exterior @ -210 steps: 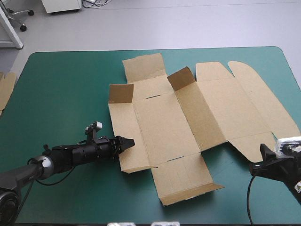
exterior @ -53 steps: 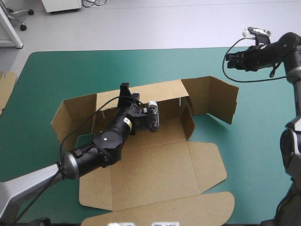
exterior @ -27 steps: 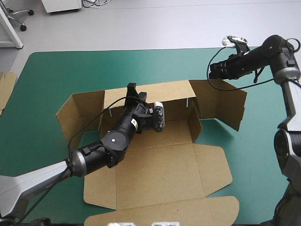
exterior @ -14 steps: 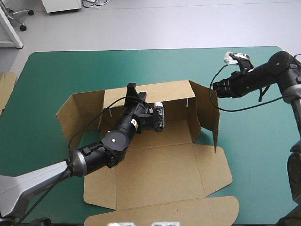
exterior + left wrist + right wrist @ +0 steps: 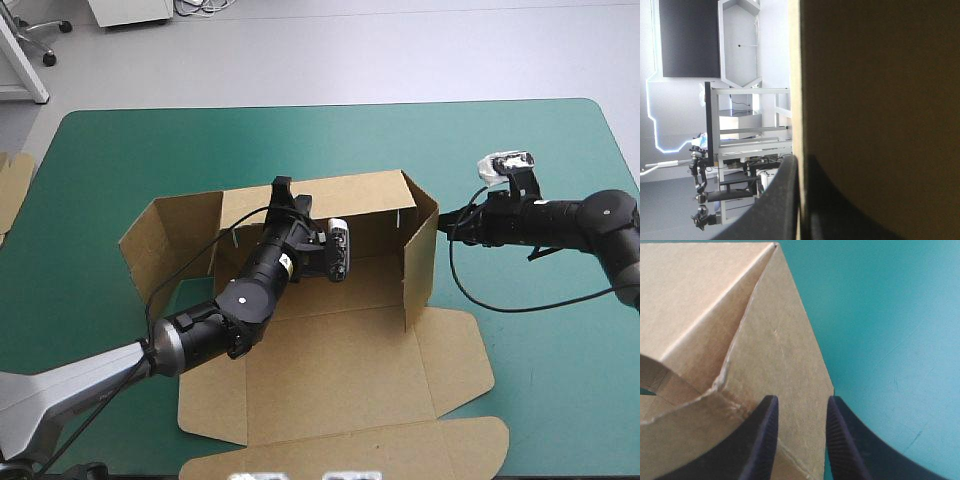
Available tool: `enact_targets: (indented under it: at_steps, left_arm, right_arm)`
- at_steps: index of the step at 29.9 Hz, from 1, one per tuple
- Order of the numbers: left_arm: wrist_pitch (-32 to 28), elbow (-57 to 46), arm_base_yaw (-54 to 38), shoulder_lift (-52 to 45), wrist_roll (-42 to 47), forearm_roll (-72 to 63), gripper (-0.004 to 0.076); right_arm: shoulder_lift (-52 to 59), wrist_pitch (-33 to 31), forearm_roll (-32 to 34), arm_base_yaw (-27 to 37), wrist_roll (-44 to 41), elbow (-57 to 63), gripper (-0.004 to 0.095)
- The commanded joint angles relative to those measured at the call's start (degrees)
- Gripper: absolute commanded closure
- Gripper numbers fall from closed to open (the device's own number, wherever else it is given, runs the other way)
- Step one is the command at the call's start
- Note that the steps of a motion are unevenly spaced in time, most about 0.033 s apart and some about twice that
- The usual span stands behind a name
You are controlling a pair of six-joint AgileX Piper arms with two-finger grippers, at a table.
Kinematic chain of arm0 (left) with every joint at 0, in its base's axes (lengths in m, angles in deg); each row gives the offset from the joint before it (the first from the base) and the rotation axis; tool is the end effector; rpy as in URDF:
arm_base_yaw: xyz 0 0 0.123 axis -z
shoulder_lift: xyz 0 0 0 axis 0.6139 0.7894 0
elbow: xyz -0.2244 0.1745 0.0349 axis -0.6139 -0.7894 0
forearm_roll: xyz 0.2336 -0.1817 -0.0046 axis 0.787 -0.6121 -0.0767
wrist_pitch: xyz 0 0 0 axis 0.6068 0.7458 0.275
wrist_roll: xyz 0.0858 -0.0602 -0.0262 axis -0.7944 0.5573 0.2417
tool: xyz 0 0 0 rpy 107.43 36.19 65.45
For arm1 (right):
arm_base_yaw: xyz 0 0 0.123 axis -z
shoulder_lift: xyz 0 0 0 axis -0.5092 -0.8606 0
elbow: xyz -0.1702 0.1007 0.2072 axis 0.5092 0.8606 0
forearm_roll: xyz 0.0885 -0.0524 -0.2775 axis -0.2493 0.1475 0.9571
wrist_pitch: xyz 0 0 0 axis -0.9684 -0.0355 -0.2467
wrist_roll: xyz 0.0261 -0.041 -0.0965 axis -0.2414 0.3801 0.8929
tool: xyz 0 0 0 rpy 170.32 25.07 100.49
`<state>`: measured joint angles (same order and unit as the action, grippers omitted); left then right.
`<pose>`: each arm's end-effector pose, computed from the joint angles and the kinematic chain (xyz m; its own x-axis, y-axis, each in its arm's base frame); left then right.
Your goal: Fold the box
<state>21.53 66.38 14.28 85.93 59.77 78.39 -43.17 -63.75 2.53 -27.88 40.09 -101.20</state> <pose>0.2763 -0.2638 0.2722 0.2856 0.9511 -0.1175 0.3306 0.0173 0.9436 0.3453 0.0520 0.2868 -0.6742 -0.1020 -0.7314 -0.5042 0.7873 0.3550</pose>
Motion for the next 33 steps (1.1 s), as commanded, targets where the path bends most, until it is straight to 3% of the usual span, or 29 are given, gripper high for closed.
enact_targets:
  at_steps: [1,8,16,27,29,33]
  left_arm:
    - [-0.3,0.8,0.3,-1.6,1.3,5.2,0.0738]
    - [-0.3,0.6,0.3,-1.6,3.2,5.9,0.0738]
    - [-0.3,0.6,0.3,-1.0,3.1,6.0,0.0738]
    - [-0.5,0.6,0.3,-0.2,3.3,6.6,0.0738]
    - [-0.5,0.6,0.3,-0.2,3.3,6.6,0.0738]
    - [-0.9,0.6,0.3,-0.2,3.4,6.6,0.0738]
  right_arm:
    - [4.0,3.5,-7.8,0.3,7.8,2.9,0.0599]
    - [4.7,3.0,-13.8,0.3,18.1,8.7,0.0599]
    - [7.6,2.6,-16.8,0.3,24.2,14.0,0.0599]
    - [9.8,7.5,-30.5,0.3,45.2,21.4,0.0595]
    - [9.7,8.1,-30.4,0.3,46.7,21.4,0.0561]
    - [9.7,8.1,-30.8,0.3,48.2,21.4,0.0398]
